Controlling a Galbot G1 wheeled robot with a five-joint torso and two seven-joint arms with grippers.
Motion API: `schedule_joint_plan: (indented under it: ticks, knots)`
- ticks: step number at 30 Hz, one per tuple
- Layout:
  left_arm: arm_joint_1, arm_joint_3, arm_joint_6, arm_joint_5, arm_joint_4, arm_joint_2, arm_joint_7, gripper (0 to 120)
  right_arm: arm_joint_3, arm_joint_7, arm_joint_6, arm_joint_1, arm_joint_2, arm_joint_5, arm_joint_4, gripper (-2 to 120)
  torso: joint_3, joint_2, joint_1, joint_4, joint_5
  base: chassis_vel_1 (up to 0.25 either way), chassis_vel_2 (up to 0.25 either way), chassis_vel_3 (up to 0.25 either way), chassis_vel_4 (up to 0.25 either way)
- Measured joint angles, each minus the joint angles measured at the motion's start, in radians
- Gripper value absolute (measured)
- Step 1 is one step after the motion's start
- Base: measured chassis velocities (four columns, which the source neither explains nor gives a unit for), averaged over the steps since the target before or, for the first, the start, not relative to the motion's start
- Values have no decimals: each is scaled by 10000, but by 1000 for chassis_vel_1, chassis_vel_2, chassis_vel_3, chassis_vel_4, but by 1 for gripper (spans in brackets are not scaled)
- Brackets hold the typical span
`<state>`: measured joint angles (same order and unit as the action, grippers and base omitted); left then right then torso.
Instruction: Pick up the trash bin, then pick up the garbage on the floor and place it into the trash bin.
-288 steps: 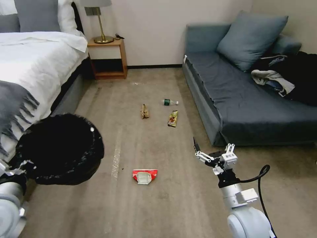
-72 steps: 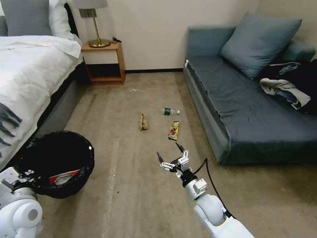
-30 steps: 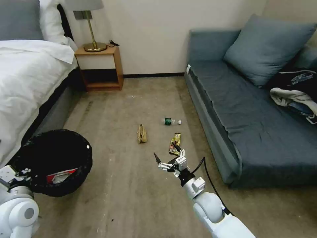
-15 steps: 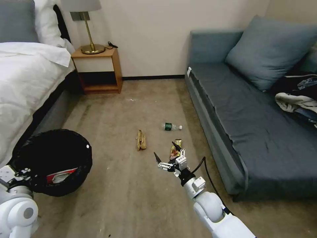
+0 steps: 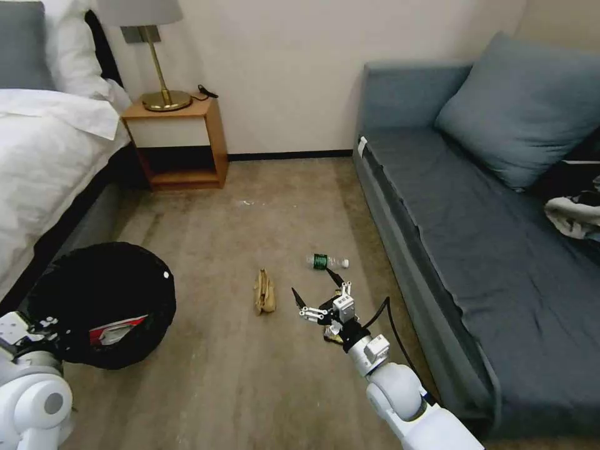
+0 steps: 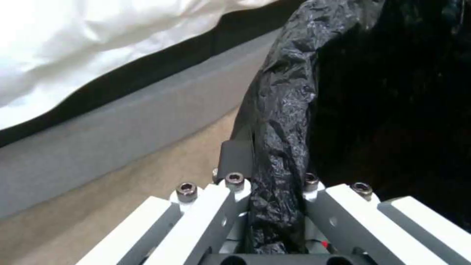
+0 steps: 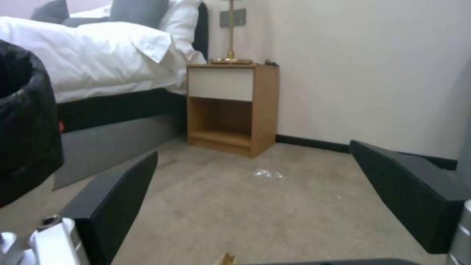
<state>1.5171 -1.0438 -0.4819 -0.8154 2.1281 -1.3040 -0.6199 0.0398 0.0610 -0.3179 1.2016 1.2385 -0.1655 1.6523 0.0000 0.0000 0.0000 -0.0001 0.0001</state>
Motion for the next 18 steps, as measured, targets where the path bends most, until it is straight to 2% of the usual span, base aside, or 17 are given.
schedule_joint_plan:
  ticks: [8,12,16,18]
  knots:
    - [-9,-1,1,-2,-42,6,6,4,-75,-145,-25,-93,-1,7,-84,100,1,0,0,0,-1,-157,157,149,-157]
    - [-8,-1,8,-4,-42,3,9,4,-321,-724,332,-128,-136,47,37,100,1,0,0,0,-2,-89,83,94,-75]
    - [17,-12,13,-6,-24,1,9,4,-619,-1507,1349,-218,-294,-81,189,100,-1,0,-1,1,-2,0,0,0,0]
    - [31,-17,14,-17,-7,11,8,4,-844,-2149,3119,-413,-408,-631,359,100,-1,0,-1,1,0,0,0,0,0]
